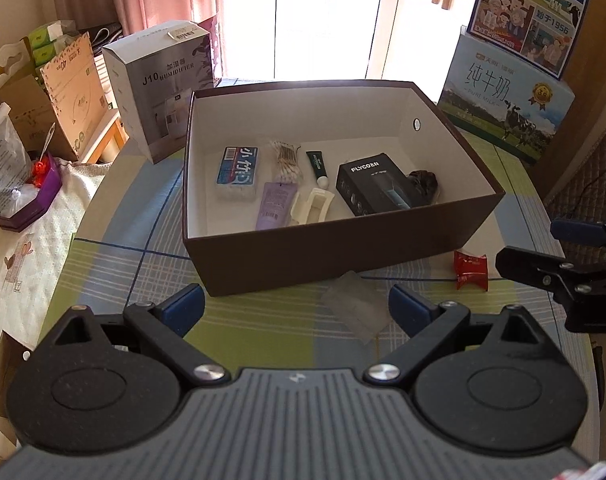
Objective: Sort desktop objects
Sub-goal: 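Withdraw both tools from the box toward the plastic cup and red candy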
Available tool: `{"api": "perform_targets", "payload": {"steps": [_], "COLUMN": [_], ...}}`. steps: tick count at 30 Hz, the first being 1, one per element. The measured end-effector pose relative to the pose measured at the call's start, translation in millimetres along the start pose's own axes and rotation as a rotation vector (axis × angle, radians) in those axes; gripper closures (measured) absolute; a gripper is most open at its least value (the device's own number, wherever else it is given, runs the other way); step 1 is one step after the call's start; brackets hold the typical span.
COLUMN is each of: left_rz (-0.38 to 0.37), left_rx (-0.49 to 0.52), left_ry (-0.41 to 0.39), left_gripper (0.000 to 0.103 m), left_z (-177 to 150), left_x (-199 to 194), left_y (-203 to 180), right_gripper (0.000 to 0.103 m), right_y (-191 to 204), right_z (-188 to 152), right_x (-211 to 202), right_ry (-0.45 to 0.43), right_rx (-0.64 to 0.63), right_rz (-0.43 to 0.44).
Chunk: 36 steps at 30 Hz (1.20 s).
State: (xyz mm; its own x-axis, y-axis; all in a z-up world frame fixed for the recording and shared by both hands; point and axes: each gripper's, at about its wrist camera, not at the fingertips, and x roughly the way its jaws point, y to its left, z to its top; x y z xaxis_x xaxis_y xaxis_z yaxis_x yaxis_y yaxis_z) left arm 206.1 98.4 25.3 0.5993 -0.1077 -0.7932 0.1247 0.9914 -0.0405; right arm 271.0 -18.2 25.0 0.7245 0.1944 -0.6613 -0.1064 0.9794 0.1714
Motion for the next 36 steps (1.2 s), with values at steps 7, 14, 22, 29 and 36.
{"api": "perform_targets", "payload": {"steps": [7,14,22,29,36], "left_rz": [0.007,0.004,0.003,0.001,0.022], "left_rx": [0.01,0.022,0.036,0.042,0.048], "left_ry": [0.011,0.032,0.054,0.072,0.096], "left_gripper": [0.006,0.006,0.006,0.006,0.006], "left_z": [-19.1,-37.0,-50.2,-55.8,-58.5], "left_x": [-8.1,-10.6,-10.1,-5.8,5.2], "left_y": [-11.2,-20.4,-30.4,-37.5,-41.3], "right_gripper": [0.002,0.002,0.002,0.002,0.002], "right_y": [1.7,0.1,-4.4,-11.3,-23.8], "right_z": [-19.8,-34.7,-48.7,-59.5,-69.7], "right_x": [-13.0,-21.9,-24.0,-23.1,-17.6], "right_ry": [0.024,0.043,0.073,0.101,0.133], "right_rx": [-0.014,-0.018,-0.011,-0.008,0.012], "right_rz": [-0.005,-0.003,-0.006,-0.017,-0.039]}}
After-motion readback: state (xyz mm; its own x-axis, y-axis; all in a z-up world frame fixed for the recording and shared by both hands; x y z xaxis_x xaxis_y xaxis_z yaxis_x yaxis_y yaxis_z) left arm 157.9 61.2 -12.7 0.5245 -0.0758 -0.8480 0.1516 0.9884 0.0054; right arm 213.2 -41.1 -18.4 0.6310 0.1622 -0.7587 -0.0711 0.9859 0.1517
